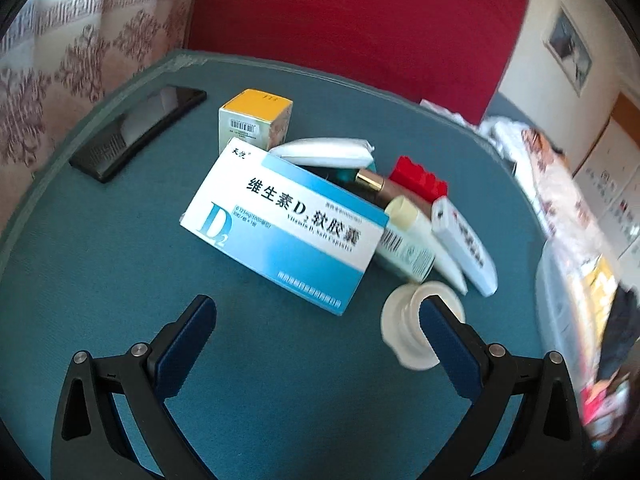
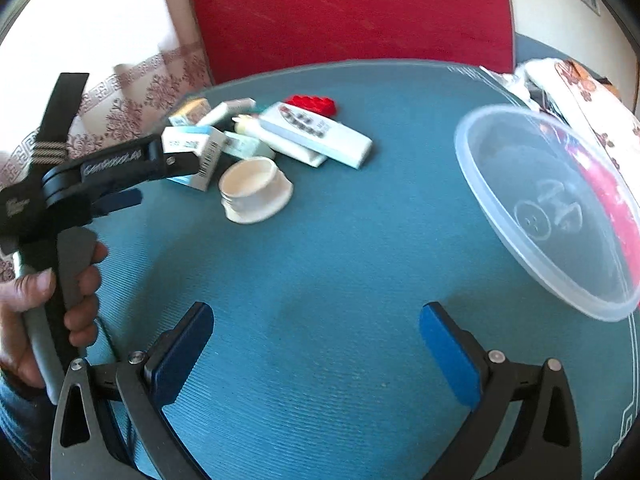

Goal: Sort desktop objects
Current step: 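Grasp the blue-and-white vitamin box with the left gripper while the right grasps the white cup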

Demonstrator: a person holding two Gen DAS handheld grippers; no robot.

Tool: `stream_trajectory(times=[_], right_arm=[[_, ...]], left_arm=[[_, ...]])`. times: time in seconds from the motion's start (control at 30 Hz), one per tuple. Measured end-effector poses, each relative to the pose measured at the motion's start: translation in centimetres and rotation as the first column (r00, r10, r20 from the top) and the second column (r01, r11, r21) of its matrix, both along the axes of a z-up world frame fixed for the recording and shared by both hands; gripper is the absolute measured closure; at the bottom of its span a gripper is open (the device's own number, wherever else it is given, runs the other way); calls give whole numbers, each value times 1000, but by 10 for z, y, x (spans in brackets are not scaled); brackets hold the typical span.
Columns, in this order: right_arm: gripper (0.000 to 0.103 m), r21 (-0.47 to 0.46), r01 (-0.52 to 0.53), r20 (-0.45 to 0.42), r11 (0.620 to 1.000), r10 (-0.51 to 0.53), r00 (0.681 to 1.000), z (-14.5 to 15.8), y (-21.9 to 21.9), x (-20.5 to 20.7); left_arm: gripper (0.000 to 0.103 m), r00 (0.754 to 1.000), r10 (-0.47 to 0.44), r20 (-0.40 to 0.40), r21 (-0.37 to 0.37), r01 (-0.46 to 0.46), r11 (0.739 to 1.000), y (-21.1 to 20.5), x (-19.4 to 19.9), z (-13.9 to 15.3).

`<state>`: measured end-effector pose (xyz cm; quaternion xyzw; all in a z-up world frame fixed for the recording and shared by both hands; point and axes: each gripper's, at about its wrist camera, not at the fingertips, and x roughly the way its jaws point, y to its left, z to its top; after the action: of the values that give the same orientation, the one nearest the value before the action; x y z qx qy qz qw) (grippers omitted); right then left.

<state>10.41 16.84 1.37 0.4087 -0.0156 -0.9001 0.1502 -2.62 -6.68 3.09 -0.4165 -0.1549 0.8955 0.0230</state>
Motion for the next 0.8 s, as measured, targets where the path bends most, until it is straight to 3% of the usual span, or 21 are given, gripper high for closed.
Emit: stream_trajectory(times=[0.13,0.3,0.57,0.8], right_arm=[[0,7,-21,-26,1000,21,999,4,-7,-2],[0,-9,-33,-29,999,33,999,4,-8,-2],[0,-43,-34,-18,998,33,999,3,-6,-6],[0,-55,-34,-12,998,33,999,1,-5,-11]], left_arm=[[0,999,44,10,128,-44,991,-13,-7,-1],[0,994,102,32,223,-106,969,-23,-18,-5],[0,976,198,85,339,-216,916,-35,-36,-15],[0,962,255,102,398,-275,875,-44,-40,-16]])
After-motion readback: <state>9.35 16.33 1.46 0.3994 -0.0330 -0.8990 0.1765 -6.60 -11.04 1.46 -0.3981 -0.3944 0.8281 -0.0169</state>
